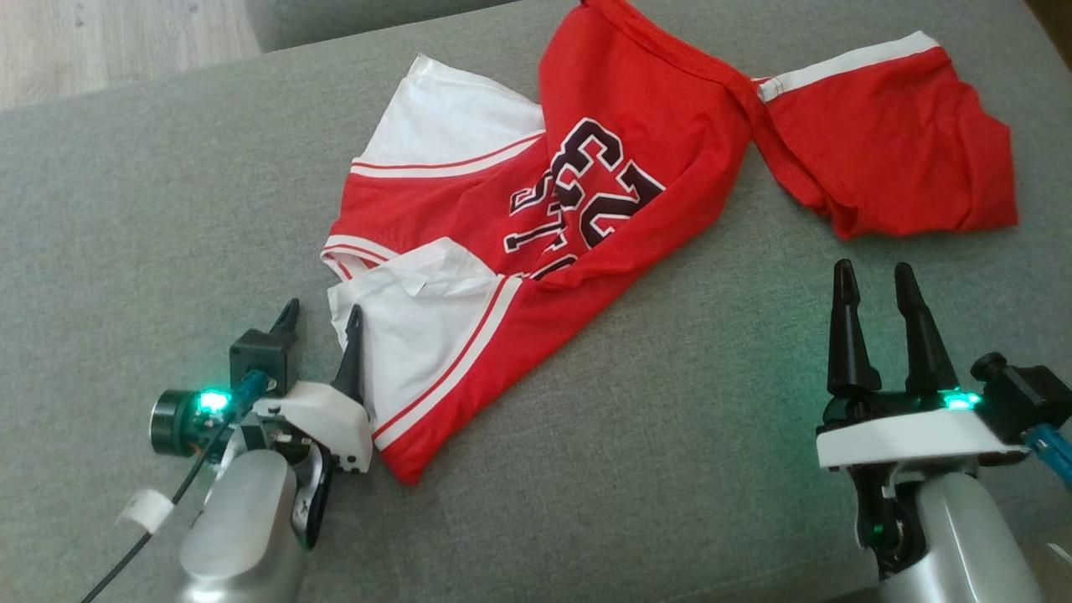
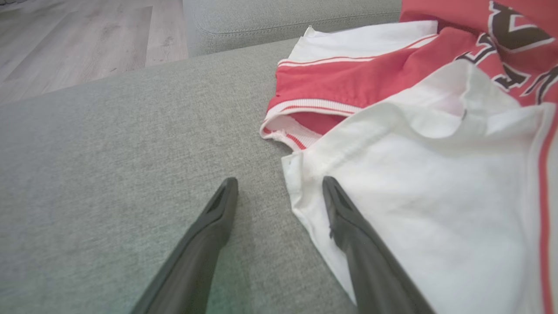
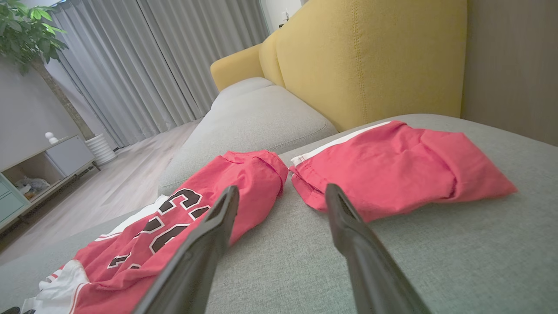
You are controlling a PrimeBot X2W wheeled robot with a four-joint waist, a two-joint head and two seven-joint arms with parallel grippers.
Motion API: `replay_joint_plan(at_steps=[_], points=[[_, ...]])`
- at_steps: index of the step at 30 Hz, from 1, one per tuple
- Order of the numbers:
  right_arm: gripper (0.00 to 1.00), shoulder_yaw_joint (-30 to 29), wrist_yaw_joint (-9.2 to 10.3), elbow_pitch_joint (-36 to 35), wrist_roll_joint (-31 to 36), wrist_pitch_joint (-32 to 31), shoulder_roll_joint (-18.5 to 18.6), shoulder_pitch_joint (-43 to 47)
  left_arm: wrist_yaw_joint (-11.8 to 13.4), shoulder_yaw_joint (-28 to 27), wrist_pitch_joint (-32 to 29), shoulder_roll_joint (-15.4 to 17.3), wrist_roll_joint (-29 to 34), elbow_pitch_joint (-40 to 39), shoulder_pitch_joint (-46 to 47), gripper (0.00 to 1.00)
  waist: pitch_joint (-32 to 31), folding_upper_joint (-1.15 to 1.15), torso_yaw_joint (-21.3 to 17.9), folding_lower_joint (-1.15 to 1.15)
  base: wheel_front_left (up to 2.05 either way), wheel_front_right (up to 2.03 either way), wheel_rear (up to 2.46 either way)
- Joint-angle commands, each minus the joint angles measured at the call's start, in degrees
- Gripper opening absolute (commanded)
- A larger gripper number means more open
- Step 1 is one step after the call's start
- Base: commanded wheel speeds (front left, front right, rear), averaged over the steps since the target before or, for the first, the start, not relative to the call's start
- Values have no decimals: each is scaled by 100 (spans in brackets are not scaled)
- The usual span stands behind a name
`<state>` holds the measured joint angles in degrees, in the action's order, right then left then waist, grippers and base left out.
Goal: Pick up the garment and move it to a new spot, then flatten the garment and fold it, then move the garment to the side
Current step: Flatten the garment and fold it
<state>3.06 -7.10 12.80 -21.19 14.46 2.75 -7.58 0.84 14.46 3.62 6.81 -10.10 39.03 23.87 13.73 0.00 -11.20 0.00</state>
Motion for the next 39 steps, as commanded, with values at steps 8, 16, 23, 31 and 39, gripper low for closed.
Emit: replay_joint_plan(at_steps=[8, 16, 23, 31, 39], points=[[100, 111, -39, -155, -61, 53, 13, -187, -1, -53, -26, 212, 3, 67, 411, 100, 101, 0, -112, 0, 0, 0, 0], [100, 50, -39, -110, -74, 53, 13, -185, 32, 16, -185, 225, -12, 247, 461, 0, 62, 0, -127, 0, 0, 0, 0], [100, -6, -39, 1, -51, 53, 13, -136, 68, 28, 102, 185, -79, 166, 390, 0, -129, 0, 2, 0, 0, 0, 0], [100, -7, -39, 134, -10, 53, 13, -60, 124, -13, 630, 234, -143, -309, 237, 0, -432, 0, 181, 0, 0, 0, 0], [100, 63, -39, 227, -46, 53, 13, 2, 387, -283, 1039, 557, -103, -1498, 151, 0, -647, 0, 348, 0, 0, 0, 0]])
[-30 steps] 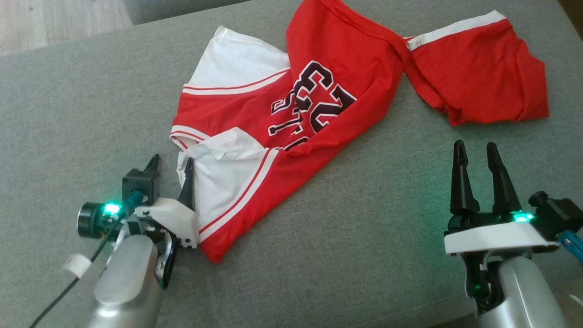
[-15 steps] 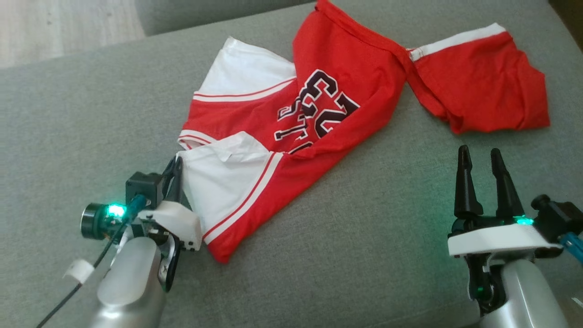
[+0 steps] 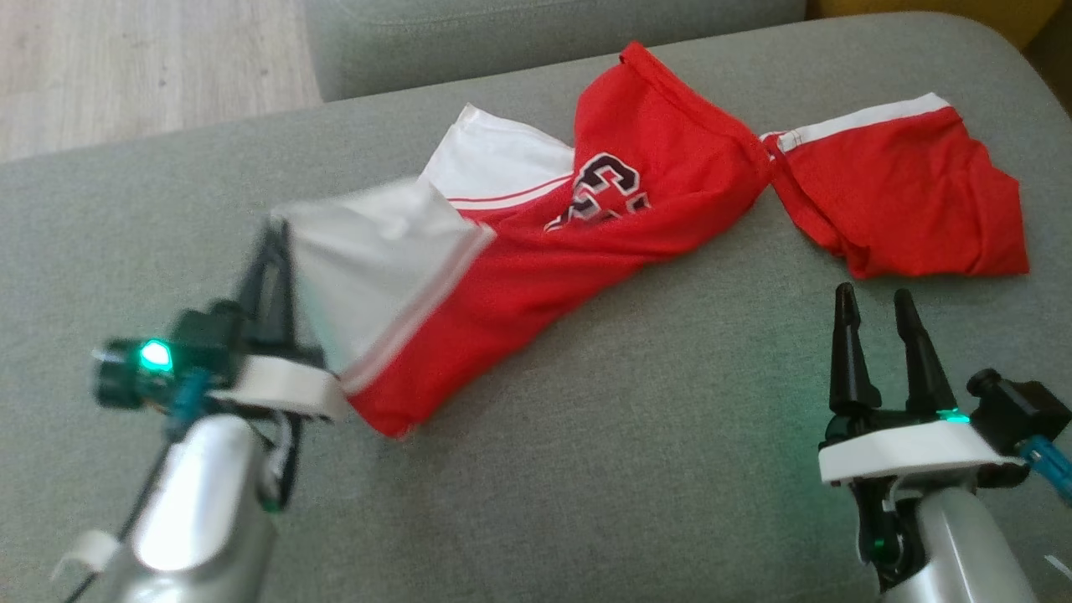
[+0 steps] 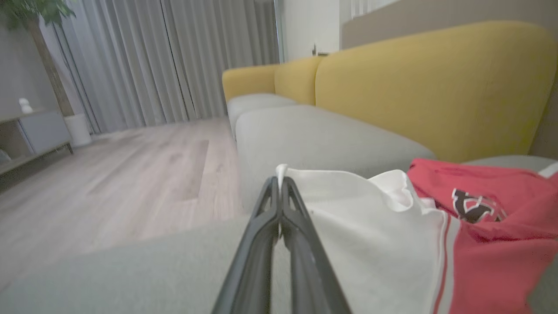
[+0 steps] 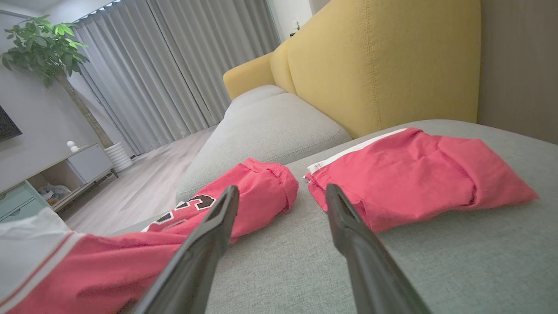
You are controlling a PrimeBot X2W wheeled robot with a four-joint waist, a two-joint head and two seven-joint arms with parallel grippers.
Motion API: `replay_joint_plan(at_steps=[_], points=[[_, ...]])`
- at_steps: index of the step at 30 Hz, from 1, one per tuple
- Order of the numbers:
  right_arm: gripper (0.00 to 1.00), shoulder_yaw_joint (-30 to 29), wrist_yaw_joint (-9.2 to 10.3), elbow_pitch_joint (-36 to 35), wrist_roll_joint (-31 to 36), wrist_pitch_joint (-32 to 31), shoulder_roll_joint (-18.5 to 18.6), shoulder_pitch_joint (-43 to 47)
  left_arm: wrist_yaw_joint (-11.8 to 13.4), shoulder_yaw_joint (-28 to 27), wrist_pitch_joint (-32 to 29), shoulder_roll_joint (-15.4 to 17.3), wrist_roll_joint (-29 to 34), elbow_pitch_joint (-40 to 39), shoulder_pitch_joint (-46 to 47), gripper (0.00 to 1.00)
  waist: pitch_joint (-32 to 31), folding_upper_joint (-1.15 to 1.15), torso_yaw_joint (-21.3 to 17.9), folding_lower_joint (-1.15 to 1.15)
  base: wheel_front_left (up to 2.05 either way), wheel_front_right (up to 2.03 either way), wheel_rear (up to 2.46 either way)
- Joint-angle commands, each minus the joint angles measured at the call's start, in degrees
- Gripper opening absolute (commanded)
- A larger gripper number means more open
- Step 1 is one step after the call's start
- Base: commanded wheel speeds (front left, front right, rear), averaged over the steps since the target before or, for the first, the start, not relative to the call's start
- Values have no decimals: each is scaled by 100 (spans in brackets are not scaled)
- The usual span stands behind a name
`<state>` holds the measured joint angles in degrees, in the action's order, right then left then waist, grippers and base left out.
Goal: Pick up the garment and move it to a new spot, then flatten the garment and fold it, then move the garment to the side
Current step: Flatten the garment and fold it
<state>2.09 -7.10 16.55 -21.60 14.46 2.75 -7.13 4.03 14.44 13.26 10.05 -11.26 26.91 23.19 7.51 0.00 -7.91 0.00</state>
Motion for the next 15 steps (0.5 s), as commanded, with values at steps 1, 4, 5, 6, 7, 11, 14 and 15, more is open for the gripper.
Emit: replay_joint_plan(at_steps=[1, 4, 5, 6, 7, 11, 14, 15], points=[[100, 178, -39, -140, -13, 53, 13, -46, 102, -344, 107, 300, 32, -453, 267, 0, -46, 0, 25, 0, 0, 0, 0], [100, 234, -39, -107, -33, 53, 13, -52, 215, -533, 157, 531, 157, -963, 477, 0, -116, 0, 30, 0, 0, 0, 0], [100, 247, -39, -97, -42, 53, 13, -51, 227, -575, 164, 609, 212, -1144, 555, 0, -137, 0, 33, 0, 0, 0, 0], [100, 256, -39, -89, -55, 53, 13, -49, 198, -597, 168, 691, 265, -1344, 639, 0, -162, 0, 42, 0, 0, 0, 0], [100, 265, -39, -81, -71, 53, 13, -44, 187, -622, 170, 779, 336, -1543, 704, 0, -179, 0, 53, 0, 0, 0, 0], [100, 309, -39, -49, -131, 53, 13, -9, 57, -588, 172, 1114, 616, -2198, 730, 0, -206, 0, 151, 0, 0, 0, 0], [100, 307, -39, -36, -153, 53, 13, 4, -140, -440, 173, 1422, 836, -2562, 446, 0, -192, 0, 243, 0, 0, 0, 0], [100, 288, -39, -37, -159, 53, 13, 6, -189, -388, 173, 1548, 931, -2636, 291, 0, -181, 0, 280, 0, 0, 0, 0]])
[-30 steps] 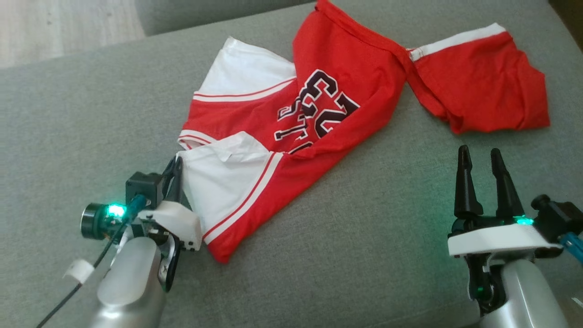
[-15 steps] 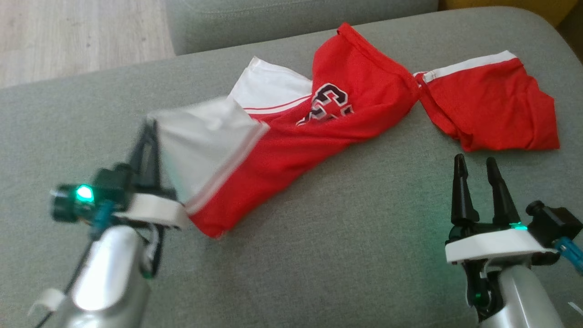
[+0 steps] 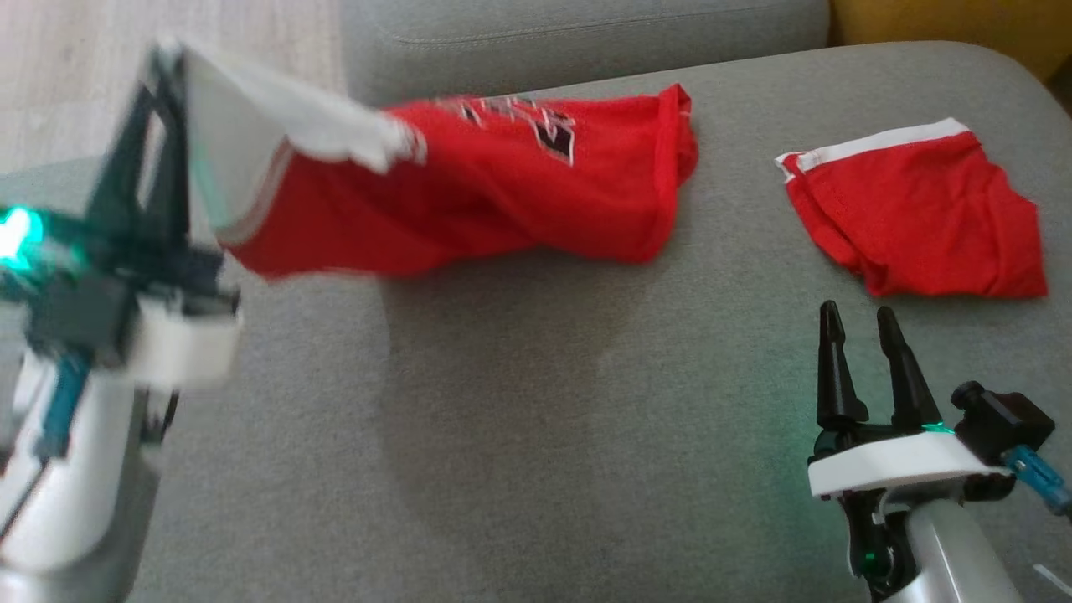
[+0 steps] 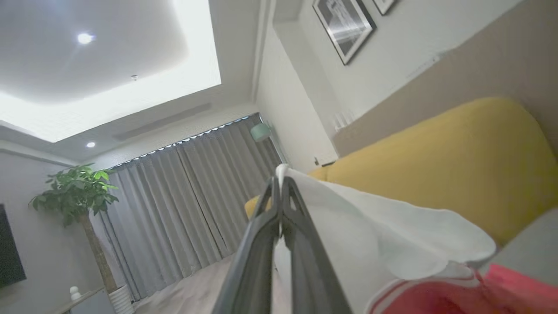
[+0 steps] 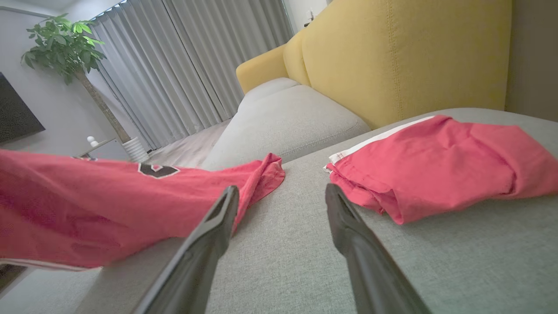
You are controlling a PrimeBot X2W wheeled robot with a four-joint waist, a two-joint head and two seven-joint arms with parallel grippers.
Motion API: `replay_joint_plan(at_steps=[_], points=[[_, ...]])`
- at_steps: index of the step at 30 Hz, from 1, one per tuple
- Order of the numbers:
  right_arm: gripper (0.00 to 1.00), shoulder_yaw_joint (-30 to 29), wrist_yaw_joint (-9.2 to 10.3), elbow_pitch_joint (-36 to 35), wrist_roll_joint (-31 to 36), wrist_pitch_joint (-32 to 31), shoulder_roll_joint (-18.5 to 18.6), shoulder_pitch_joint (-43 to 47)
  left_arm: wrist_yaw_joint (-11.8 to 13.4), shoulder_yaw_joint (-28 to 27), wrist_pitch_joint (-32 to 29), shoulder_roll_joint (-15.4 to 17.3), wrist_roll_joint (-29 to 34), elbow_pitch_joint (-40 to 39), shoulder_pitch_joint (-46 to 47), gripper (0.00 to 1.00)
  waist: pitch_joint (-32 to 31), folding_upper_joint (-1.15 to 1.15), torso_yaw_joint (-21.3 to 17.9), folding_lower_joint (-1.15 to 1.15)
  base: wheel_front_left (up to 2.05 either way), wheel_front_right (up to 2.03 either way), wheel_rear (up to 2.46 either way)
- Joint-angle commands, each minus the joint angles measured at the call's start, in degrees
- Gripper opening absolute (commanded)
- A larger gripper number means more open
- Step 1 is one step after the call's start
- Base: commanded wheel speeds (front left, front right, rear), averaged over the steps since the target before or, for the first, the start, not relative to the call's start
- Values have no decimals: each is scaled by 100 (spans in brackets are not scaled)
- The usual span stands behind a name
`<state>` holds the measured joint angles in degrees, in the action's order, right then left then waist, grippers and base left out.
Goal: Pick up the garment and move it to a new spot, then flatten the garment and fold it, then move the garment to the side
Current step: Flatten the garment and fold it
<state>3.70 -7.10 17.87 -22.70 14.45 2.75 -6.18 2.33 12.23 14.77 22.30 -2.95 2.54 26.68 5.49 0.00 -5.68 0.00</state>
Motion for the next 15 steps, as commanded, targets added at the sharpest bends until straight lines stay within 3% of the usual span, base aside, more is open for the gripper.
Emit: replay_joint_plan(at_steps=[1, 7, 14, 15], points=[[100, 108, -39, -165, -57, 55, 13, -86, -49, -142, 21, 426, 155, -251, -222, 0, 33, 0, 99, 0, 0, 0, 0], [100, 72, -39, -124, -60, 55, 13, -78, -320, 72, 22, 828, 244, -303, -1132, 0, 83, 0, 286, 0, 0, 0, 0], [100, 42, -39, -75, -45, 55, 13, -124, -865, 1055, -113, 1179, 328, 23, -2037, 0, 62, 0, 470, 0, 0, 0, 0], [100, 39, -39, -70, -41, 55, 13, -124, -911, 1235, -292, 1232, 260, 148, -2123, 20, 53, 0, 495, 0, 0, 0, 0]])
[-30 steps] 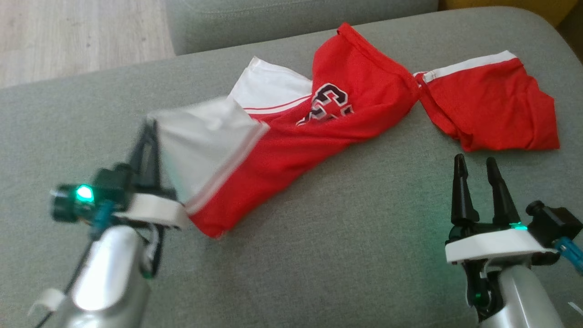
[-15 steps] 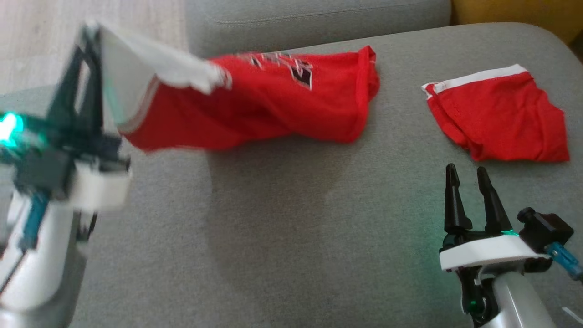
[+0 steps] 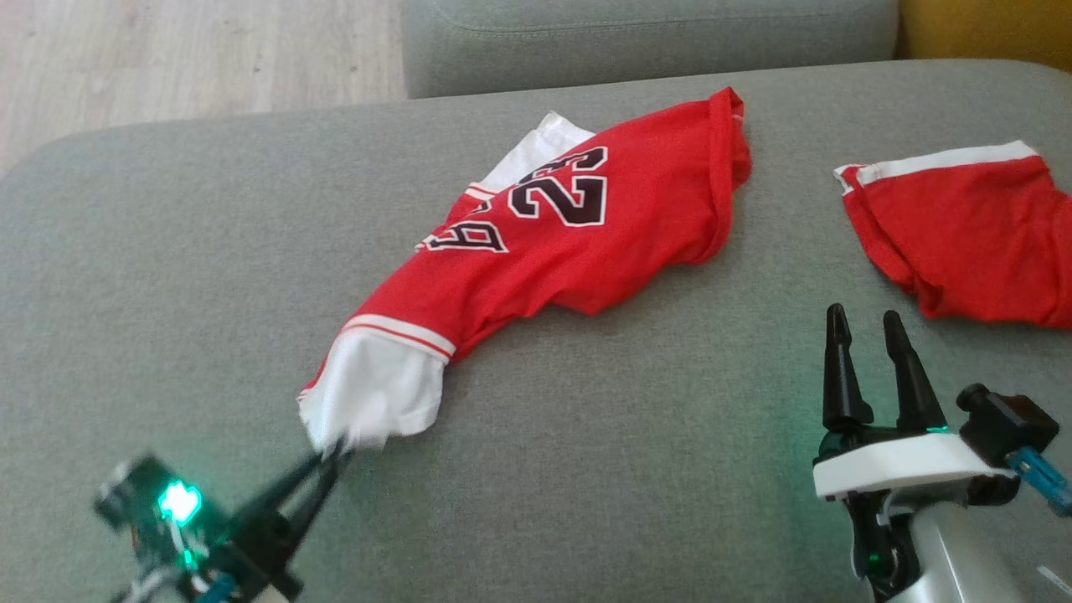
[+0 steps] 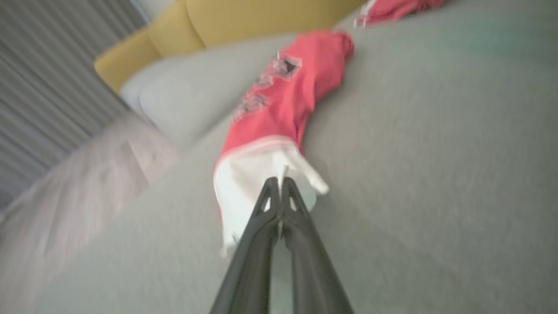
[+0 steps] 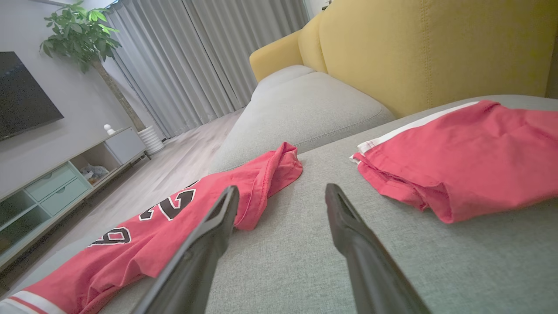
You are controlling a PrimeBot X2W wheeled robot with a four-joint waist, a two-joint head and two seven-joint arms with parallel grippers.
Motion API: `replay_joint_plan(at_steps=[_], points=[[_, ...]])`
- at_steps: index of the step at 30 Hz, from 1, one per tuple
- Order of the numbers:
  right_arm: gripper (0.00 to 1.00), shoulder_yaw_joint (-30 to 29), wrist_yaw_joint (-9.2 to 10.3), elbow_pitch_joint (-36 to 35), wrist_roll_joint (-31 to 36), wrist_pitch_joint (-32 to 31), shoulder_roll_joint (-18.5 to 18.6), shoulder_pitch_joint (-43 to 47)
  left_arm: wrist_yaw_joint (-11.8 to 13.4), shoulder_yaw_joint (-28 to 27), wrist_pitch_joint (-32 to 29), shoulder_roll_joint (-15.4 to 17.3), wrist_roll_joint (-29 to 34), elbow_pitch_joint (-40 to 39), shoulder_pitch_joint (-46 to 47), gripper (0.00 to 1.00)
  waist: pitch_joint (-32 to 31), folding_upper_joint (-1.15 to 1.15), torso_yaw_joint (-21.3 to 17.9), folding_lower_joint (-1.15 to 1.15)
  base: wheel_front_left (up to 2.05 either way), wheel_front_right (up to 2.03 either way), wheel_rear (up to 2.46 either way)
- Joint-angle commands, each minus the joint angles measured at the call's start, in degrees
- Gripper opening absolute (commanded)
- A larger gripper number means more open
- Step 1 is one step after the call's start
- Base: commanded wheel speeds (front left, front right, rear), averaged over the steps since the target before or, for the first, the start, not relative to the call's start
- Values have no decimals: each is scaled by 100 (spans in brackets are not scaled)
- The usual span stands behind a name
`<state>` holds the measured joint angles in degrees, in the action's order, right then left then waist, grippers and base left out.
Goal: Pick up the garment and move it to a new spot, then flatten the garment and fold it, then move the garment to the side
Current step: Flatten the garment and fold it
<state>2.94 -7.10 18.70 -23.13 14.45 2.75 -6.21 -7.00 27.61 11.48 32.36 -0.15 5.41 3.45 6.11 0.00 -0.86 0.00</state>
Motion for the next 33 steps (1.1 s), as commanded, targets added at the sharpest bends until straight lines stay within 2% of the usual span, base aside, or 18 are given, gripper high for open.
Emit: replay_joint_plan(at_steps=[1, 2, 5, 9, 14, 18, 21, 27, 33], points=[[100, 114, -39, -146, 10, 55, 13, -118, -2, -181, -233, 275, -109, 18, 131, 53, -18, 0, 35, 0, 0, 0, 0], [100, 113, -39, -137, 17, 55, 13, -115, -15, -88, -477, 332, -154, 143, 112, 100, -27, 0, 52, 0, 0, 0, 0], [100, 107, -39, -120, 31, 55, 13, -115, 63, -140, -736, 320, -266, 256, 230, 100, -46, 0, 94, 0, 0, 0, 0], [100, 83, -39, -124, 43, 55, 13, -98, 621, -563, -618, -9, -492, 93, 474, 100, -81, 0, 145, 0, 0, 0, 0], [100, 84, -39, -214, 66, 55, 13, -96, 1277, -1220, -150, -783, -1232, -243, 679, 100, -131, 0, 149, 0, 0, 0, 0], [100, 10, -39, -333, 114, 55, 13, -91, 1473, -1457, 140, -1340, -1712, -463, 725, 100, -139, 0, 143, 0, 0, 0, 0], [100, -28, -39, -416, 168, 55, 13, -63, 1725, -1703, 276, -1912, -2106, -518, 645, 100, -135, 0, 146, 0, 0, 0, 0], [100, -10, -39, -394, 256, 55, 13, -22, 1734, -1713, 347, -2593, -2171, -415, 317, 100, -39, 0, 190, 0, 0, 0, 0], [100, -5, -39, -131, 492, 49, 13, -312, 1491, -1681, 350, -2723, -1871, -354, 415, 100, 178, 0, 374, 0, 0, 0, 0]])
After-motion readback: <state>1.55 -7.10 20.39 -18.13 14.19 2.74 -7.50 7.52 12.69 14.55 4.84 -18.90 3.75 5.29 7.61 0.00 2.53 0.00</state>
